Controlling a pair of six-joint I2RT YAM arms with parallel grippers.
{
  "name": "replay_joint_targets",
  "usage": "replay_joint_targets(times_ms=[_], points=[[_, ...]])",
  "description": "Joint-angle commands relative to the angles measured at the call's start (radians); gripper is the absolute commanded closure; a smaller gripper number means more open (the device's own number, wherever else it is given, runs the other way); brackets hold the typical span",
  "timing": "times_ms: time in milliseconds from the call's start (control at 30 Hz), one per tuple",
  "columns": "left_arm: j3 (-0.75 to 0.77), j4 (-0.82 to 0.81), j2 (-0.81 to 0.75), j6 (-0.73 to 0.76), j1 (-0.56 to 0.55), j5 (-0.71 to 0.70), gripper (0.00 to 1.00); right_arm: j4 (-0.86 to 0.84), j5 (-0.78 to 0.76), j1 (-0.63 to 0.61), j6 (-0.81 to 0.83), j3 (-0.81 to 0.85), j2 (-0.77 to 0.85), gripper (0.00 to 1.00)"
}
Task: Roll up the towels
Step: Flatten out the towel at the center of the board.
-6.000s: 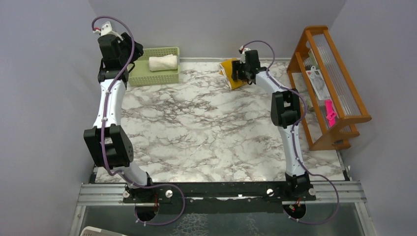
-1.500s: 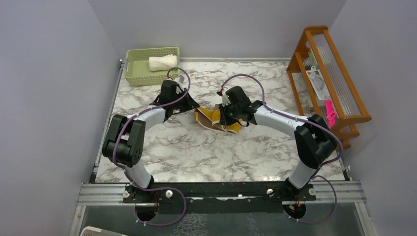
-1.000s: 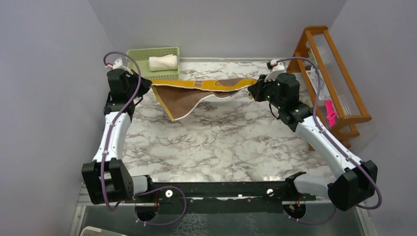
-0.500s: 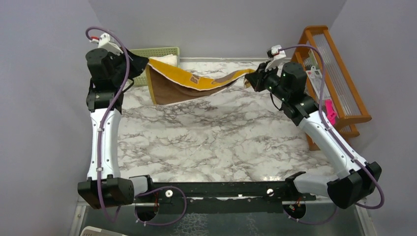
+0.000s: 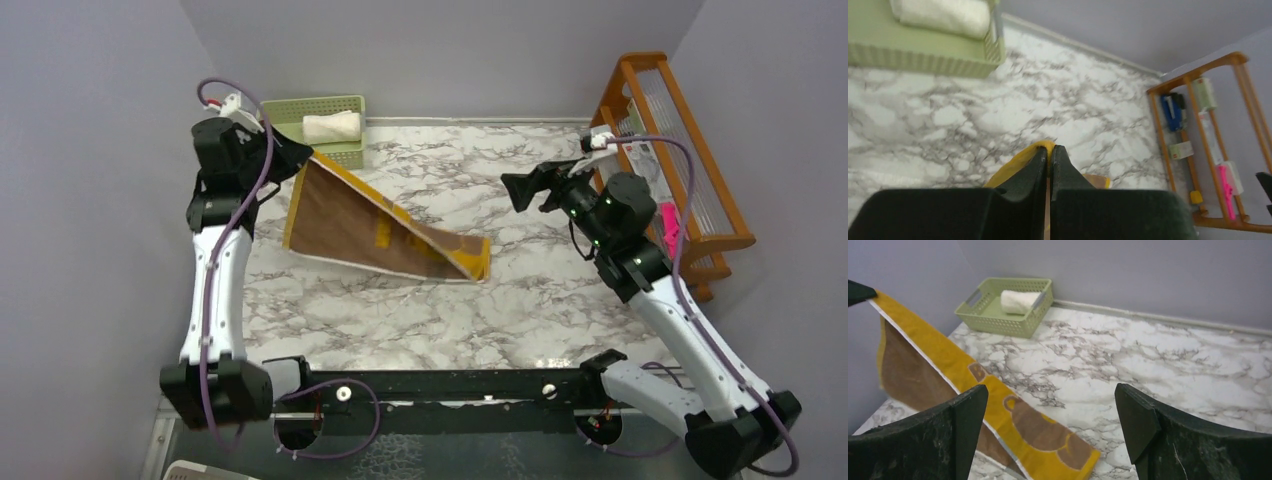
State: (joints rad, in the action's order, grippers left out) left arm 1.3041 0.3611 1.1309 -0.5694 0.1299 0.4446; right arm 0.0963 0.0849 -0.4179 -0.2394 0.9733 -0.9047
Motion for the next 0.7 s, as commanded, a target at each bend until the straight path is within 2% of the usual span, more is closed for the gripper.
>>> replay_joint_targets(times_ms=[0, 100, 167, 233, 433, 667], points=[[-0.084, 0.040, 0.218, 0.086, 0.005, -0.008, 1.00, -0.049, -0.037, -0.001, -0.070, -0.020, -0.181, 0.00], [-0.116, 0.040, 0.281, 0.125, 0.007, -0.032, 1.00, 0.021, -0.009, -0.001, -0.091, 0.012, -0.301, 0.01], [-0.127, 0.039, 0.290, 0.147, 0.007, -0.057, 1.00, 0.062, -0.003, -0.001, -0.077, 0.009, -0.352, 0.05], [-0.125, 0.043, 0.295, 0.173, 0.010, -0.087, 1.00, 0.099, 0.025, -0.001, -0.019, 0.000, -0.393, 0.10], [-0.098, 0.072, 0.337, 0.205, 0.020, -0.132, 1.00, 0.242, 0.092, -0.002, 0.093, -0.003, -0.521, 0.16], [-0.085, 0.070, 0.366, 0.199, 0.022, -0.106, 1.00, 0.214, 0.357, -0.002, -0.026, -0.056, -0.605, 0.25]])
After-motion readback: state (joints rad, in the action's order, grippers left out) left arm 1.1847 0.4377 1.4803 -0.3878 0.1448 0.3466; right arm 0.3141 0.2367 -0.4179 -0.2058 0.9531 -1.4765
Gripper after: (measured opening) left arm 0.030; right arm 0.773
